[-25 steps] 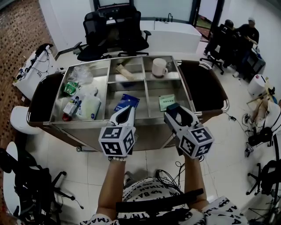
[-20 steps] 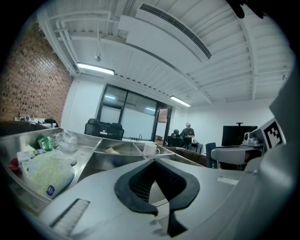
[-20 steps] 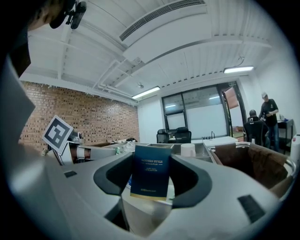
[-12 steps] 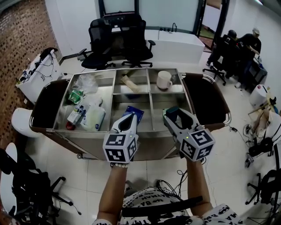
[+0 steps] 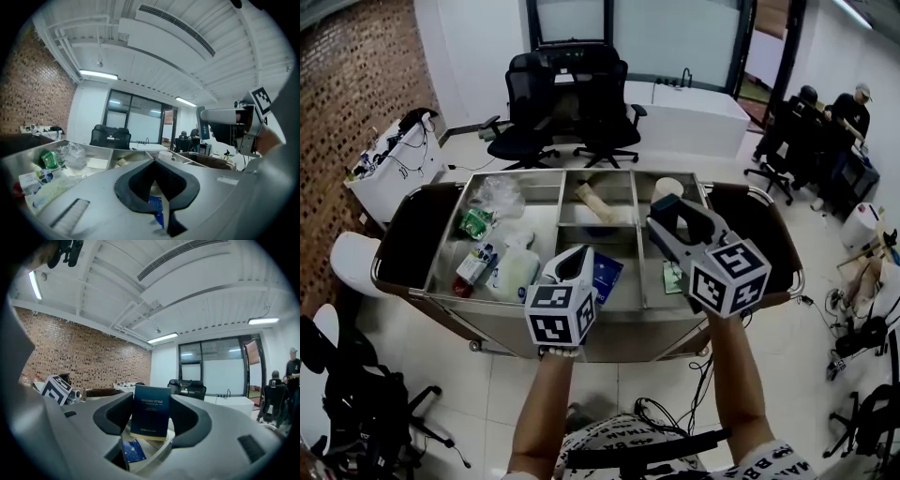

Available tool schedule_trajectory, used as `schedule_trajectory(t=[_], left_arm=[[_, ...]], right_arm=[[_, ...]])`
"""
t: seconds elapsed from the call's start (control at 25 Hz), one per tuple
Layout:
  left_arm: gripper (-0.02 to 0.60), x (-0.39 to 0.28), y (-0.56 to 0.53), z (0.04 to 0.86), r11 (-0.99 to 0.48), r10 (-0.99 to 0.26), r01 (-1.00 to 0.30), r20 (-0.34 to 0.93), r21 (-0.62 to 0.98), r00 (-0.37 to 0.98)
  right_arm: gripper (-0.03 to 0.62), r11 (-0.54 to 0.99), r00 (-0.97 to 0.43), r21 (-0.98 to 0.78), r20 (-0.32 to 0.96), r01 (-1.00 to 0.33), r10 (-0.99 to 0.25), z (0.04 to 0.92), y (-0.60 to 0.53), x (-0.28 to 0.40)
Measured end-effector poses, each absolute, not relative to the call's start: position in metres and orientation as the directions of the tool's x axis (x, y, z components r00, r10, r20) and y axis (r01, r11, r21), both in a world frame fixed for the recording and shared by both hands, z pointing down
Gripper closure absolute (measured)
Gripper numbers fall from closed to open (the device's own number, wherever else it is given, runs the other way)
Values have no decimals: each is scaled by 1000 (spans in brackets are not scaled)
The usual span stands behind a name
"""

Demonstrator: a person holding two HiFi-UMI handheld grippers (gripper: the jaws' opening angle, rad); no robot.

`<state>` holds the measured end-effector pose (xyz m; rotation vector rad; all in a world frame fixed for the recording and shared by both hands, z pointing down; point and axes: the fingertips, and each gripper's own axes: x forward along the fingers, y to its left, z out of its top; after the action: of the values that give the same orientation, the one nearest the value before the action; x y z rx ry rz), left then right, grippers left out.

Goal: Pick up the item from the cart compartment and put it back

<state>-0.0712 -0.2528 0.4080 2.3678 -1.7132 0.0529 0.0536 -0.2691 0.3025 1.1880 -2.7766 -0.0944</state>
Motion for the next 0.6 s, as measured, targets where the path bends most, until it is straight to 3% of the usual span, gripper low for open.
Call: schedule_trajectory(t=[0.28, 0.6], left_arm=[[580, -98, -280, 410, -253, -946, -954, 168, 161, 279], [580, -118, -300, 402, -225, -939, -957, 222, 182, 263]], right_arm=[[339, 743, -724, 166, 170, -648, -669, 283, -314, 13], [339, 799, -748, 122, 292, -589, -596, 278, -373, -34]])
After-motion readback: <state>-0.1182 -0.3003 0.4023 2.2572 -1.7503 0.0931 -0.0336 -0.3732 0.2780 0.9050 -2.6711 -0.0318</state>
